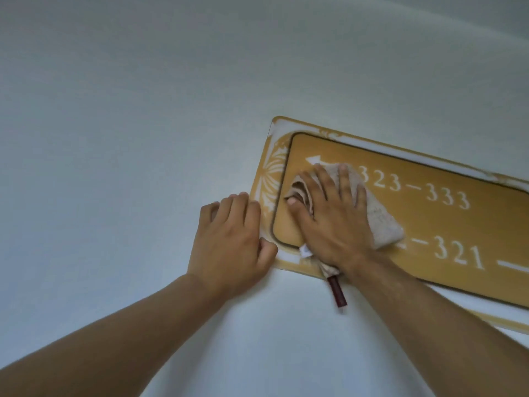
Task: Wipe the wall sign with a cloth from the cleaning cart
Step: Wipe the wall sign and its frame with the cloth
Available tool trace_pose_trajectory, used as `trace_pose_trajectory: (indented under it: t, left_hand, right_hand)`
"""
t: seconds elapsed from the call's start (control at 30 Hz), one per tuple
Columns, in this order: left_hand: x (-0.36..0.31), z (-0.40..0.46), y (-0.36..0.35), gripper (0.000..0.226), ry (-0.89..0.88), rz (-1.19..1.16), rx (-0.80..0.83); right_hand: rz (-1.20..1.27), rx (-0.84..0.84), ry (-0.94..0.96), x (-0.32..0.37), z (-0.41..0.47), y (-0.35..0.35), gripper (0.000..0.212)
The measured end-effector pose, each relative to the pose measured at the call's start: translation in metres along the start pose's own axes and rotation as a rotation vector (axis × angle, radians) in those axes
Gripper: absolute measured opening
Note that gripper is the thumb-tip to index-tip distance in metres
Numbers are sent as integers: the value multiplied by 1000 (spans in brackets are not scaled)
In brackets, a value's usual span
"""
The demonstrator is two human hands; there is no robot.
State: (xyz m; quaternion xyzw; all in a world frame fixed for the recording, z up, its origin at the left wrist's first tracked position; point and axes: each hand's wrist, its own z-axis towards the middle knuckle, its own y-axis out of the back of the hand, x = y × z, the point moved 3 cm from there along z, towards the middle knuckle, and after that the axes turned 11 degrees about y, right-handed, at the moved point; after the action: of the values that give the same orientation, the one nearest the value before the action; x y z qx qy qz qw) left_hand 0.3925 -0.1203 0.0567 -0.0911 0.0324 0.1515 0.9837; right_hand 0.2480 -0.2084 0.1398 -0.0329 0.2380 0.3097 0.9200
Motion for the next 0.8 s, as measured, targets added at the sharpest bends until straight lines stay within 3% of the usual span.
trace_pose_trajectory:
  t: [0.17, 0.27, 0.47, 0.57, 0.7, 0.8]
  left_hand:
    - [2, 13, 0, 25, -77, 40, -71]
    - [-1, 35, -1, 26, -162, 41, -98]
    - [6, 99, -14, 24, -82, -125, -63]
    - [7, 132, -19, 32, -111, -52, -65]
    - [14, 166, -24, 40, 10, -48, -119]
    - [23, 168, -24, 36, 115, -201, -178]
  right_hand:
    - [22, -29, -14, -10, 44, 3, 70]
    - [40, -51, -34, -14, 71, 4, 70]
    - [42, -63, -61, -23, 122, 4, 72]
    - [49, -68, -60, -23, 142, 4, 71]
    - [61, -75, -32, -26, 165, 4, 74]
    - [56, -48, -21, -29, 179, 3, 77]
